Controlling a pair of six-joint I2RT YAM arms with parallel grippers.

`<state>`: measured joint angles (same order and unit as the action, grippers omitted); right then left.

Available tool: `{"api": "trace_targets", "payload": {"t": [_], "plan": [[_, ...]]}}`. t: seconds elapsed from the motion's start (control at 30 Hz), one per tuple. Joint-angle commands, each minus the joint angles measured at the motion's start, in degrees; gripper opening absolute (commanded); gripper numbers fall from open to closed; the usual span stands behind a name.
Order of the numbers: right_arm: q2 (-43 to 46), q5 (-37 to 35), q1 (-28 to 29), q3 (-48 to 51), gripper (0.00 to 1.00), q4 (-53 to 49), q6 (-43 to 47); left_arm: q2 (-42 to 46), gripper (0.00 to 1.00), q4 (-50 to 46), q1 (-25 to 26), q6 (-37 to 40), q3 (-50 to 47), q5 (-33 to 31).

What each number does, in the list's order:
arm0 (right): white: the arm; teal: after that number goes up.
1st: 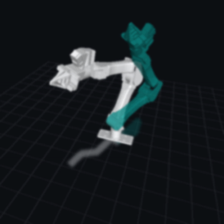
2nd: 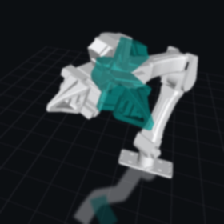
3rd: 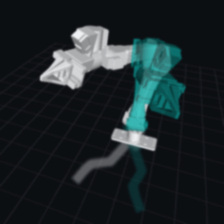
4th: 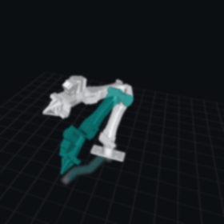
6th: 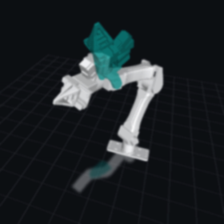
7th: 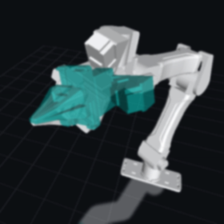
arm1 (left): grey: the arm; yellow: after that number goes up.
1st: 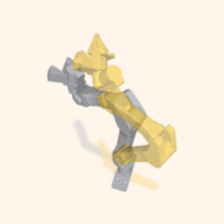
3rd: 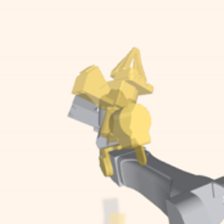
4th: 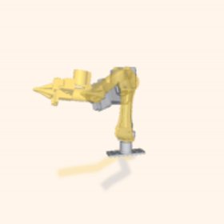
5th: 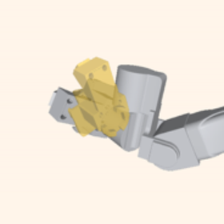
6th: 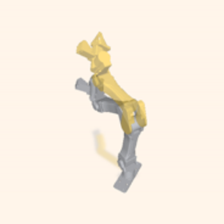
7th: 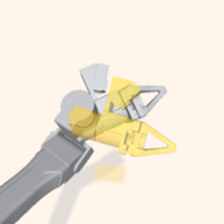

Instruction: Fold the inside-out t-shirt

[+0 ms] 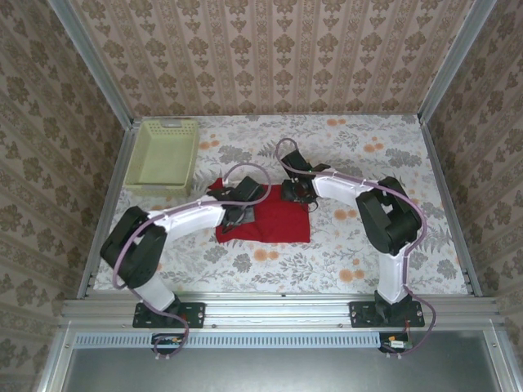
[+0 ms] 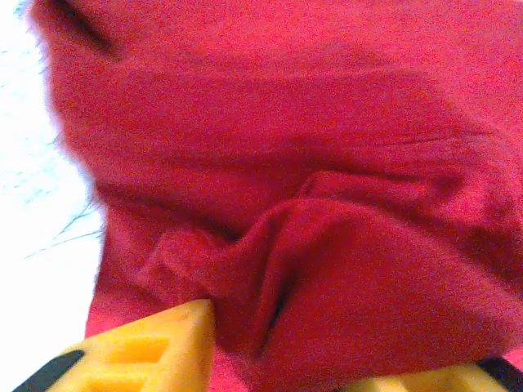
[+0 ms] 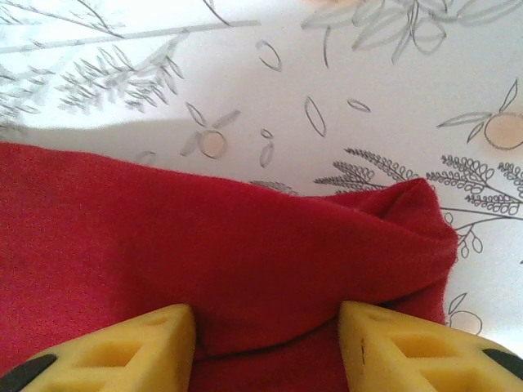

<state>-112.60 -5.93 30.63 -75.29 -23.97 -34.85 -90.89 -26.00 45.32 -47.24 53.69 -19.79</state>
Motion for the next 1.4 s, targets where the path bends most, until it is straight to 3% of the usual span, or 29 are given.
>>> {"api": "trace_targets", "payload": {"t": [0.0, 0.17, 0.3, 0.5, 0.6, 0.83, 0.97, 1.03, 1.17, 1.37], "plan": [[-0.7, -5.0, -1.2, 0.8, 0.48, -4.0, -2.1, 8.3, 0.31, 0.2, -0.2, -4.8, -6.7, -2.3], [2.4, -5.7, -1.9, 7.0, 0.47, -3.1, -3.6, 19.0, 0.30, 2.9, -0.4, -10.4, -19.0, -1.9], [7.1, -5.3, -0.9, 12.9, 0.47, -1.2, -4.6, 24.4, 0.38, 5.2, -2.7, -13.9, -26.1, -0.3], [14.8, -9.3, 0.8, 12.5, 0.50, -3.3, -0.1, 28.2, 0.49, 5.2, -4.8, -10.8, -25.2, 1.1], [14.3, -9.6, 0.5, 9.4, 0.53, -4.1, 2.5, 28.5, 0.52, 6.7, -3.7, -9.6, -23.5, 2.0], [3.8, -5.6, -0.7, 2.5, 0.54, -5.1, 5.3, 18.6, 0.56, 11.9, -2.7, -7.5, -18.4, 7.2], [1.8, -13.1, -0.8, 2.5, 0.51, -11.3, 3.6, 10.7, 0.52, 10.9, -5.0, -4.6, -14.2, 7.6], [3.6, -13.6, -0.8, 6.1, 0.50, -11.0, 2.6, 7.3, 0.48, 10.8, -6.8, -2.3, -12.4, 7.6], [9.7, -6.7, 1.5, 15.9, 0.45, -7.0, -1.3, 1.5, 0.48, 8.9, -8.6, 2.0, -6.8, 5.6], [18.2, 1.7, 13.0, 26.2, 0.43, 0.4, -12.1, -7.8, 0.45, 8.3, -11.8, 8.6, 4.3, 11.0]]}}
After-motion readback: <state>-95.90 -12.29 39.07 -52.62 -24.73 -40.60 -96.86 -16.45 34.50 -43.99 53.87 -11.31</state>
